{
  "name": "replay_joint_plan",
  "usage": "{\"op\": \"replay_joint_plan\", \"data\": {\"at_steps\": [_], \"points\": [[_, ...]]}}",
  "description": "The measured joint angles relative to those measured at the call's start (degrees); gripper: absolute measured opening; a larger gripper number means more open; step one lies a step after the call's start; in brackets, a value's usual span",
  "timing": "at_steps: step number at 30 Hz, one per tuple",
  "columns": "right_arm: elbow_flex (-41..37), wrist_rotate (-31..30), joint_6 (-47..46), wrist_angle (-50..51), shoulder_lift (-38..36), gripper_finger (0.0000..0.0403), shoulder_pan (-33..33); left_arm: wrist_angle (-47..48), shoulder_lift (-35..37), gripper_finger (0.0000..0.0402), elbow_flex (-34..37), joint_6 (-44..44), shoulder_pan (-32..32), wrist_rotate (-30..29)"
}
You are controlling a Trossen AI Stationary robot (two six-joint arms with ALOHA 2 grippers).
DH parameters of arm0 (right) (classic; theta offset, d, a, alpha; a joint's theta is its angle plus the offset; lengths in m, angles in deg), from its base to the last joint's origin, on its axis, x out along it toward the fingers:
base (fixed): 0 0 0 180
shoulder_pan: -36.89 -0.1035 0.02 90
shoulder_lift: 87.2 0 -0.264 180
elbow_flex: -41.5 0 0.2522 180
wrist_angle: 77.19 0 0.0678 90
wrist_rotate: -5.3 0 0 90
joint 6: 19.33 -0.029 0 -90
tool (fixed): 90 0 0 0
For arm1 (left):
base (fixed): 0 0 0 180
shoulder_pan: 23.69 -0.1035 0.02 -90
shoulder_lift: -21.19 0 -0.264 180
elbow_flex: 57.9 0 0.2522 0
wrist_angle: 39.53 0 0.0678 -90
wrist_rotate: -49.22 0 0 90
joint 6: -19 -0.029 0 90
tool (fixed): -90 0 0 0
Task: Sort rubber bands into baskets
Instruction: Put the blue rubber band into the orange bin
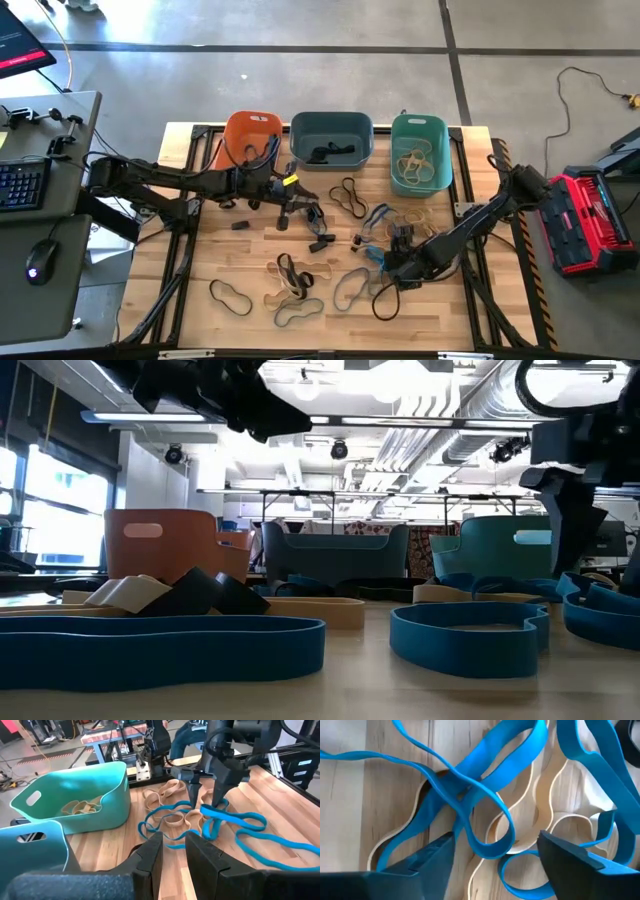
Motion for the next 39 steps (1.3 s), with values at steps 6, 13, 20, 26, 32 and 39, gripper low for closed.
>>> {"op": "replay_joint_plan", "data": {"at_steps": [6, 13, 20, 26, 32, 39], "points": [[0.0, -1.37, 1.84, -2.98, 0.1, 0.017, 0.07, 0.03, 0.0, 0.0073, -0.02, 0.0, 0.0, 0.0], [0.0, 0.95, 3.32, -5.38, 0.1, 0.0028, 1.84, 0.09, 0.0, 0.0073, -0.04, 0.0, 0.21, -0.02], [0.35, 1.96, 1.52, -6.0, 0.1, 0.0012, 2.29, 0.96, 0.0, 0.0073, -0.04, -0.02, 0.52, 0.0], [6.49, -0.94, 1.36, 0.53, 0.1, 0.0005, 2.23, 1.48, 0.0, 0.0073, -0.04, 0.46, 1.63, -0.04], [14.85, -7.73, 1.73, 11.5, 0.09, 0.0002, 2.25, -0.08, 0.0, 0.0074, -0.05, 0.99, 2.84, -0.04], [20.59, -17.69, 3.38, 11.72, 0.06, 0.0001, 3.6, 2.62, 0.0, 0.0074, -0.07, 3.49, 3.82, -0.15]]}}
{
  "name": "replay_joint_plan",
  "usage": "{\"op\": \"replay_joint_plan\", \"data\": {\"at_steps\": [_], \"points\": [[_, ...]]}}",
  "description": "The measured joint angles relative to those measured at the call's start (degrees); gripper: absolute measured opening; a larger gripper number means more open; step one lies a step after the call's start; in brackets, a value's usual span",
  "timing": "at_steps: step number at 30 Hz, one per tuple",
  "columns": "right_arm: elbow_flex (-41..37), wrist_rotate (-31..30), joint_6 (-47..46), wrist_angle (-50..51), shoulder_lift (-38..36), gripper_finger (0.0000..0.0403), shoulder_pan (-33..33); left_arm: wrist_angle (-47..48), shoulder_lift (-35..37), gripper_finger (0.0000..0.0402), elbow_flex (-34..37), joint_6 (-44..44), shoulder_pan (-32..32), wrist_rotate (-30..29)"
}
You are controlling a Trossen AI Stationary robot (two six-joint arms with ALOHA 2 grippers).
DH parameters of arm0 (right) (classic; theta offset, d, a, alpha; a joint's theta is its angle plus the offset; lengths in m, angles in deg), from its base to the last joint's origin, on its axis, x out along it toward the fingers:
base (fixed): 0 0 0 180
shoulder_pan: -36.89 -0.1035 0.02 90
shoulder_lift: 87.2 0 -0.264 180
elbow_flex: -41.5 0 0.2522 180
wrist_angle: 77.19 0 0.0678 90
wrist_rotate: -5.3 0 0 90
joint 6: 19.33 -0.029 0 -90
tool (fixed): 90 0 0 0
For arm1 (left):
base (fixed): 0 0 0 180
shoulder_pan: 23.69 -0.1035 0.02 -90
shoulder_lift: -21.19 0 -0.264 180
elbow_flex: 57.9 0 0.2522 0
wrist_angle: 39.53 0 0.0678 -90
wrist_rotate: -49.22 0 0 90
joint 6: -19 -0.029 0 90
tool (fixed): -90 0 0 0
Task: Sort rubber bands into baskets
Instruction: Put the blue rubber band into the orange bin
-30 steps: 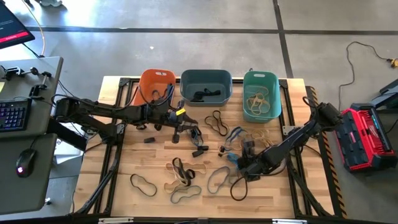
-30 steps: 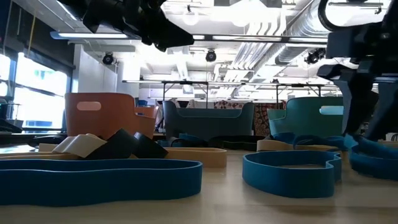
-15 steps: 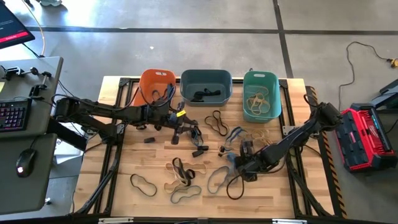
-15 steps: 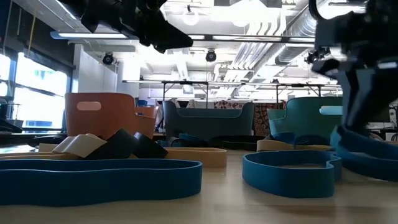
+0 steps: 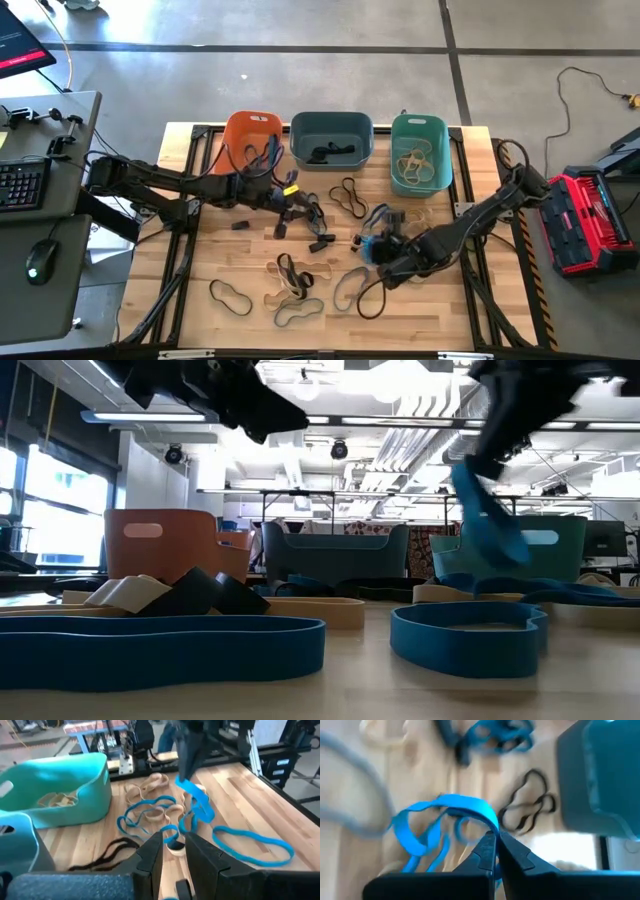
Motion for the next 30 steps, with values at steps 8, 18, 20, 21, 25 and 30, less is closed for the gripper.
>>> {"op": "replay_joint_plan", "data": {"at_steps": [8, 18, 20, 21, 25, 30], "points": [[0.04, -11.33, 3.02, -9.87, 0.0, 0.0001, 2.07, 3.08, -0.02, 0.0074, -0.02, 0.36, 1.6, -0.31], [0.0, -19.17, 5.49, -20.47, 0.0, 0.0, 5.65, 3.37, -0.02, 0.0074, -0.02, 1.99, 1.9, -0.33], [0.0, -19.97, 5.48, -21.21, 0.0, 0.0, 6.37, 3.4, -0.02, 0.0074, -0.02, 1.99, 1.9, -0.33], [-0.02, -20.05, 5.46, -21.44, 0.0, 0.0, 6.79, 3.43, -0.02, 0.0074, -0.02, 1.99, 2.02, -0.33], [-0.03, -20.11, 4.53, -21.78, 0.24, 0.0, 8.32, 3.43, -0.02, 0.0074, -0.02, 3.3, 2.46, -0.31], [-0.05, -20.13, 4.43, -23.18, 2.55, 0.0, 10.15, 3.55, -0.02, 0.0074, -0.02, 6.47, 2.54, -0.47]]}}
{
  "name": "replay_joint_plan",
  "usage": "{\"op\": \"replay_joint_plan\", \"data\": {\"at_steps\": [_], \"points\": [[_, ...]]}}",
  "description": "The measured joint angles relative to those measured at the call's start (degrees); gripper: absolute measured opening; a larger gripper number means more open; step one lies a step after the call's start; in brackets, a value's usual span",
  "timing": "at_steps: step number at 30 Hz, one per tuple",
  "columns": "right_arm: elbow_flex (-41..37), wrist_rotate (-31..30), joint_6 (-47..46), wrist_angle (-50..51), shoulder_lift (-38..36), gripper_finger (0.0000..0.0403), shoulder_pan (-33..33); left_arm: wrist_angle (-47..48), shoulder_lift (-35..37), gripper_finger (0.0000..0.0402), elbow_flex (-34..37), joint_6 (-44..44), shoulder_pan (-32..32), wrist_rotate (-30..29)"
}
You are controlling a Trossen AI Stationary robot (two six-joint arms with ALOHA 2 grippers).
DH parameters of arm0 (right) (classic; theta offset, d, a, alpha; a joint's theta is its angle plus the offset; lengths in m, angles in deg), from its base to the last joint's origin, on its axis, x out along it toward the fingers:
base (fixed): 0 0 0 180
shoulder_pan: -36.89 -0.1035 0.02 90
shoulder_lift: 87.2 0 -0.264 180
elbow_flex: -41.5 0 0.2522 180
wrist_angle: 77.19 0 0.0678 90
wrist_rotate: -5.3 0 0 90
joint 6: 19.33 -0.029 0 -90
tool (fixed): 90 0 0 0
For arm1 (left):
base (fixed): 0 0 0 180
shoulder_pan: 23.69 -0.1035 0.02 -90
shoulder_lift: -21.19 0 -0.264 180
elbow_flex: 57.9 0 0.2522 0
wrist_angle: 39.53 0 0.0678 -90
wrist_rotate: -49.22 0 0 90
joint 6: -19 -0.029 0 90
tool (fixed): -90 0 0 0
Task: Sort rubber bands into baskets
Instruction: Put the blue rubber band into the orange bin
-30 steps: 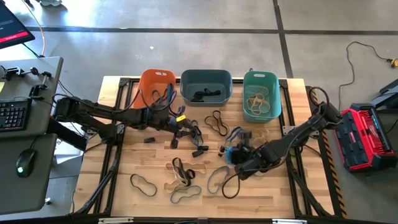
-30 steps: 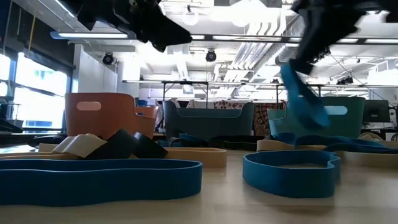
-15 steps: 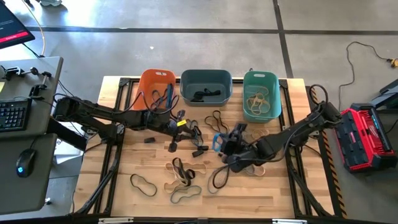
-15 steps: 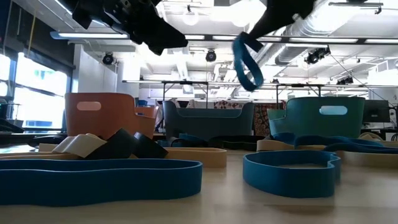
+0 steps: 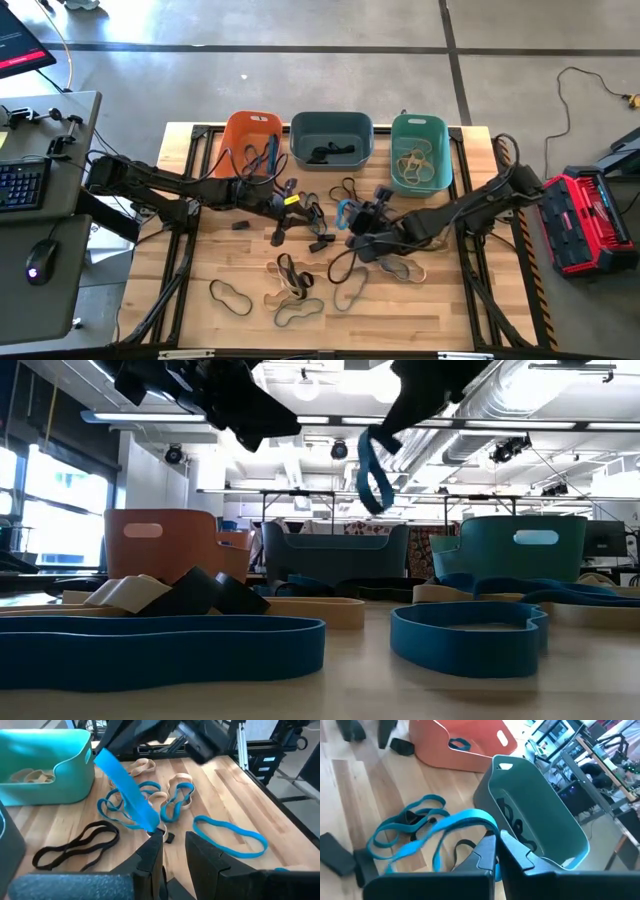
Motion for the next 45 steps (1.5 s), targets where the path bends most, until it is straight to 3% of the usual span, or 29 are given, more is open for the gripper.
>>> {"op": "replay_joint_plan", "data": {"at_steps": [12, 17, 24, 29, 38, 45], "points": [[-0.02, -0.18, 5.93, -13.06, 6.16, 0.0, 2.92, 2.81, -1.21, 0.008, 0.0, 7.66, 0.21, -10.08], [-0.04, -1.09, 9.3, -17.28, 6.1, 0.0, 3.1, 1.85, -4.77, 0.0121, 0.0, 10.04, 0.5, -13.73], [-0.04, -0.69, 11.5, -19.22, 6.02, 0.0, 3.07, -5.57, -9.31, 0.0189, -0.02, 10.03, 0.48, -13.05], [-0.04, -0.56, 11.5, -19.24, 6.02, 0.0, 3.07, -9.59, -9.49, 0.0212, -0.02, 10.03, 0.42, -12.92], [-0.04, -0.28, 11.48, -20.58, 6.02, 0.0, 2.13, -10.78, -9.49, 0.0193, -0.02, 10.51, 0.48, -11.78], [-0.04, 2.27, 11.5, -20.73, 6.02, 0.0, 2.07, -11.2, -9.49, 0.0107, -0.02, 6.87, 0.31, -11.8]]}}
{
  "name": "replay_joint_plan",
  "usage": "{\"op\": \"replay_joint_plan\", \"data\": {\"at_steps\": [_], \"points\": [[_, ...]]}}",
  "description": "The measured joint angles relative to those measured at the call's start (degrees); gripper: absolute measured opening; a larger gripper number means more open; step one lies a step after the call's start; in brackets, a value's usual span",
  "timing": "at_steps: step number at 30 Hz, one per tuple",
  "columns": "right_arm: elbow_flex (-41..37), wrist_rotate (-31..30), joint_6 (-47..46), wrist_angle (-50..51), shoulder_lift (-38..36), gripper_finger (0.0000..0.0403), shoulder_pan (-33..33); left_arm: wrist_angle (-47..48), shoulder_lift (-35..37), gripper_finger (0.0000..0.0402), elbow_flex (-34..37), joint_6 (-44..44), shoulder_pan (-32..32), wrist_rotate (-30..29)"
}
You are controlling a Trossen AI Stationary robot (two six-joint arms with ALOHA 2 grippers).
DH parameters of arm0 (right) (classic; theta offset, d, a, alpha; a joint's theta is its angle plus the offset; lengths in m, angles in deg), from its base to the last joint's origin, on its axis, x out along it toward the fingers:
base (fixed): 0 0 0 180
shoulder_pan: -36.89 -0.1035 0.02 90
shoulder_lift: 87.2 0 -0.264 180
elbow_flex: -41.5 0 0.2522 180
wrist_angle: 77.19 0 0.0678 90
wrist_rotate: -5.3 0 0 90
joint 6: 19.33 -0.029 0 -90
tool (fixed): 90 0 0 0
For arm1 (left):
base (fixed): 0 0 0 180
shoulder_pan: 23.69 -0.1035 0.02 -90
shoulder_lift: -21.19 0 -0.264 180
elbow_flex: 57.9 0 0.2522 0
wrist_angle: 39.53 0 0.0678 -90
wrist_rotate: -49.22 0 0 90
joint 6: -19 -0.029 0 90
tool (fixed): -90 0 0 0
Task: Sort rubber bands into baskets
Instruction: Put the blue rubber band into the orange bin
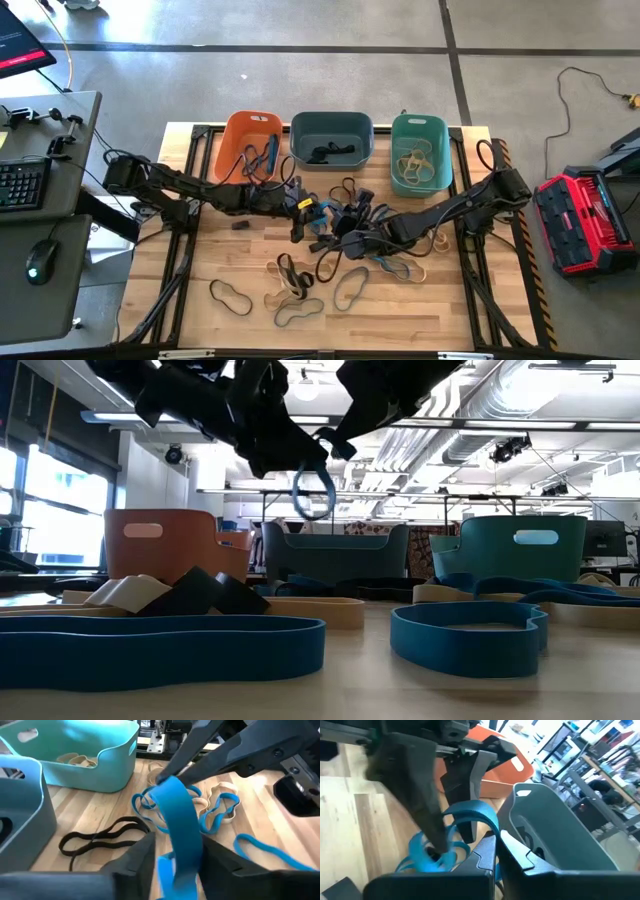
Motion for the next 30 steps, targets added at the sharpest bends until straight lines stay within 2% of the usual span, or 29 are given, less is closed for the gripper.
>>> {"op": "replay_joint_plan", "data": {"at_steps": [4, 6, 9, 14, 17, 20, 24, 30], "points": [[0.0, 2.76, -0.02, -0.05, 0.0, 0.0001, 0.73, 0.62, 0.0, 0.0031, 0.0, -2.72, -0.02, 0.0], [0.0, 3.03, -0.03, -0.31, 0.0, 0.0007, 0.98, 1.6, 0.0, 0.0009, 0.0, -2.89, -0.02, -0.03], [0.02, 3.03, -0.07, -0.28, -0.02, 0.003, 1.02, 4.96, 0.53, 0.0012, 0.0, -2.97, -0.02, -2.12], [0.02, 2.87, -0.04, -0.17, -0.02, 0.0095, 0.85, 12.8, 4.03, 0.0003, 0.02, -2.92, -0.58, -8.59], [0.02, 1.69, -0.05, 0.05, -0.02, 0.013, 0.87, 17.7, 7.97, 0.0003, 0.02, -2.93, -2.53, -9.01], [0.02, 1.63, -1.14, 0.34, -0.04, 0.0146, 1.31, 22.34, 12.44, 0.0002, 0.02, -2.89, -5.54, -9.02], [0.02, 1.65, -2.57, 0.9, -0.04, 0.014, 2.23, 27.84, 18.1, 0.0001, -0.09, -3.06, -11.31, -8.9], [0.02, 3.08, -3.1, 2.05, -0.04, 0.0086, 2.64, 42.49, 21.37, 0.0001, -5.69, -5.86, -21.56, -7.52]]}}
